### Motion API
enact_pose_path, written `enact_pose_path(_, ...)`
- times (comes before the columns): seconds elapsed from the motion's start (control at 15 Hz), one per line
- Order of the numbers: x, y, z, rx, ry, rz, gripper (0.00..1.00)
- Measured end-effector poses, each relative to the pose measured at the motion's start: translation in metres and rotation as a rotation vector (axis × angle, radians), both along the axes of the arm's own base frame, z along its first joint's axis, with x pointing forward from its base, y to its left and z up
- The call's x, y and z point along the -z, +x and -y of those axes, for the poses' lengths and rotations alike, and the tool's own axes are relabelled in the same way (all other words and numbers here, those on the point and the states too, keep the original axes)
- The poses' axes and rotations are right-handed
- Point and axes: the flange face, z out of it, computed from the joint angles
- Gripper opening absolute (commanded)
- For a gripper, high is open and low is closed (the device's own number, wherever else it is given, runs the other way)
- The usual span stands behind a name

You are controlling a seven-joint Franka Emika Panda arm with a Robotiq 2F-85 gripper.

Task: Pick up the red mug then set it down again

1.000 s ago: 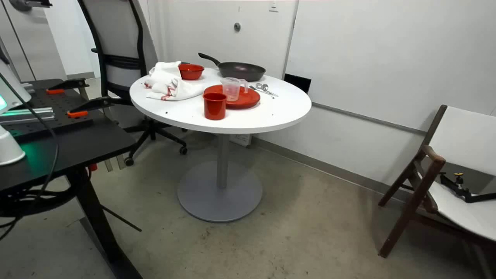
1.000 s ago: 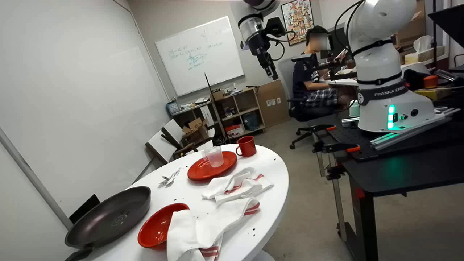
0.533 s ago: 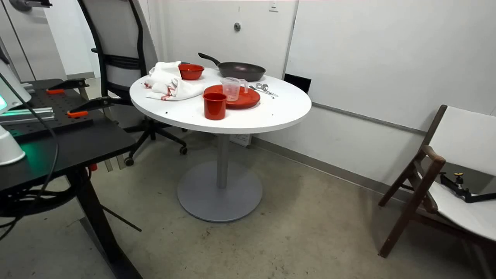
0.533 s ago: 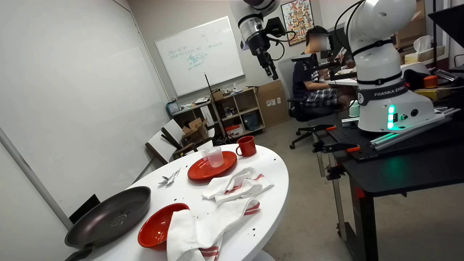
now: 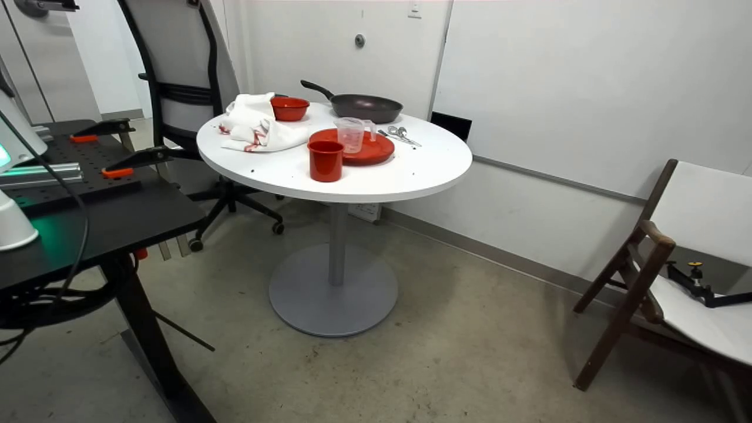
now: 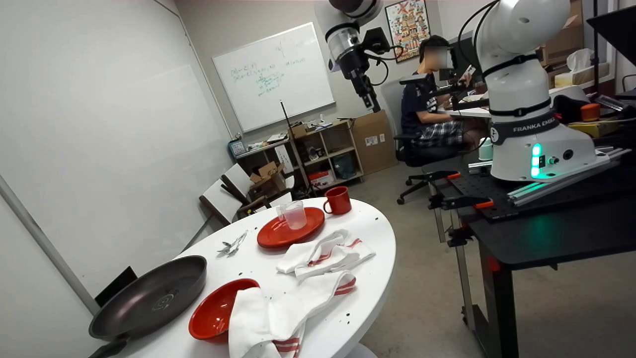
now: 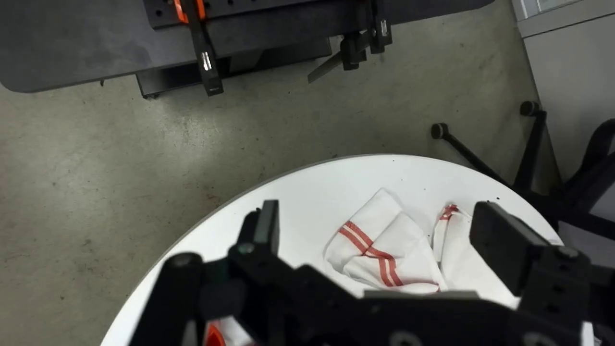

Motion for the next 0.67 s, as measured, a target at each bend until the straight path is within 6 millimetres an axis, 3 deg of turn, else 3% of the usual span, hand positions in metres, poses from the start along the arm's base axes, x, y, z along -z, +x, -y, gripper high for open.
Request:
enact_pose_path(0.27, 0.024, 0.027, 0.012, -0.062, -0.023, -0.006, 1.00)
enact_pose_path(0.67, 0.078, 0.104, 0.051, -0.144, -0.092, -0.002, 1.00)
